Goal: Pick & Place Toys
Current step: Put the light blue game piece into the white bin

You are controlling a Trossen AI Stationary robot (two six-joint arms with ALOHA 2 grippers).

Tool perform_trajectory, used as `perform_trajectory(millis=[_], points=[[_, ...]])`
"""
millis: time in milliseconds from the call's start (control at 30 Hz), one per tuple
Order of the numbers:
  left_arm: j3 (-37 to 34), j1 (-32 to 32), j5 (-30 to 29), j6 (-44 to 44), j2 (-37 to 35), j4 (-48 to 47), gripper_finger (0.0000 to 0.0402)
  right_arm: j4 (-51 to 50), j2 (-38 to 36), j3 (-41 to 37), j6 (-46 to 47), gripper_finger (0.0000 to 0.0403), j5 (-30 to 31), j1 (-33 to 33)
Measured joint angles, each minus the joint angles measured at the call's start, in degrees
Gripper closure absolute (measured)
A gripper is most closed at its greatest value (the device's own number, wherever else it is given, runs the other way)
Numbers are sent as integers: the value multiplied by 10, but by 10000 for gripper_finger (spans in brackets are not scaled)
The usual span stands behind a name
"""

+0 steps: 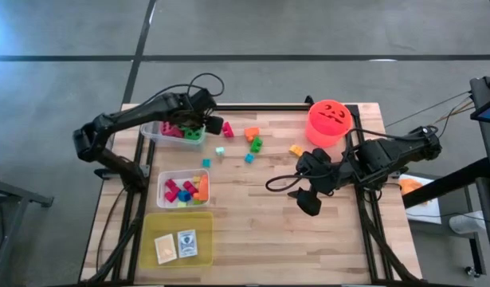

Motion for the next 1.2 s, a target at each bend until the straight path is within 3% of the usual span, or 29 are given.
perform_trajectory(millis=[300, 600, 1200], points=[[14, -65, 15, 189, -6, 8, 150, 0, 0, 0, 0, 71, 0, 0], [86, -106, -14, 311, 65, -7, 150, 1, 0, 0, 5, 71, 0, 0], [109, -138, -17, 409, 237, -43, 150, 2, 0, 0, 34, 71, 0, 0]])
